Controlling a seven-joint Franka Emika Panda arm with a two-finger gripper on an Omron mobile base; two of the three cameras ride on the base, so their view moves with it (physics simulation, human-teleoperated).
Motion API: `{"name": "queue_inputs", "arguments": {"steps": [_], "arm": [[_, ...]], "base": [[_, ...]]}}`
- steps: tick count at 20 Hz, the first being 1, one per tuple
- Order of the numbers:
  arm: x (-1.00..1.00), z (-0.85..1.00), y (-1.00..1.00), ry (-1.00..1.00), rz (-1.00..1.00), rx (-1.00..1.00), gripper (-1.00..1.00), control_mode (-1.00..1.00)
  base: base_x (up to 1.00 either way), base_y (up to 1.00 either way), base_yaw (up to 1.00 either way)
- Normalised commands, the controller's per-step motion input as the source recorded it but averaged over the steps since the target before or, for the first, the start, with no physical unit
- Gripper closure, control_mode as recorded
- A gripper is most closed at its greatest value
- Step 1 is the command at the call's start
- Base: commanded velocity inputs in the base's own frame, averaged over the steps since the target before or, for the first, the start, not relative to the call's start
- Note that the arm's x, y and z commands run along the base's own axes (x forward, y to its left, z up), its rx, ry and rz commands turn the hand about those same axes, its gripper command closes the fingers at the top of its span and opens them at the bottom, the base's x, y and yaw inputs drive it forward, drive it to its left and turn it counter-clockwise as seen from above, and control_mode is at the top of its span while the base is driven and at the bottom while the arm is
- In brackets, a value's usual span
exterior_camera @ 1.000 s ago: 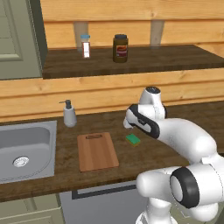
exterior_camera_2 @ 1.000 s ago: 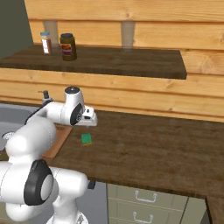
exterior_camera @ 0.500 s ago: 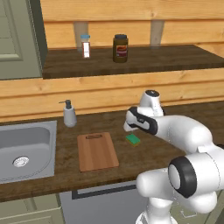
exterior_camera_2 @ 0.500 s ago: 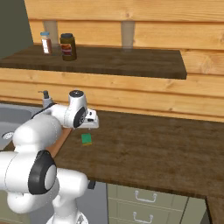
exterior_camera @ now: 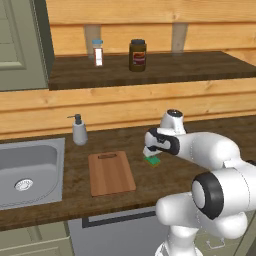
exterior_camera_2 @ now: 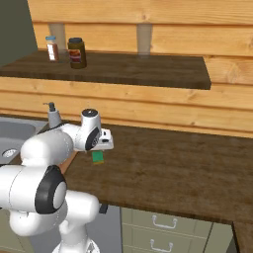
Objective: Pick up the sponge from the counter and clean the cutting board by briefly scrubbing or pressing down on the cutting board. Once finished, release the sponge.
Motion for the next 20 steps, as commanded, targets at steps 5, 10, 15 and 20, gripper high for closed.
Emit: {"name": "queue_inputs", "arguments": {"steps": [5, 10, 15, 20], "arm": [[0.03, -0.26, 0.03, 0.0, 0.0, -0.09, -1.0, -1.0], [0.13, -0.18, 0.01, 0.0, 0.0, -0.03, -1.0, -1.0], [0.23, -0.14, 0.0, 0.0, 0.0, 0.0, -1.0, -1.0], [0.28, -0.16, 0.06, 0.0, 0.0, -0.02, -1.0, -1.0]], "base": [[0.0, 0.0, 0.0], [0.0, 0.0, 0.0], [0.0, 0.0, 0.0], [0.0, 0.0, 0.0]]}}
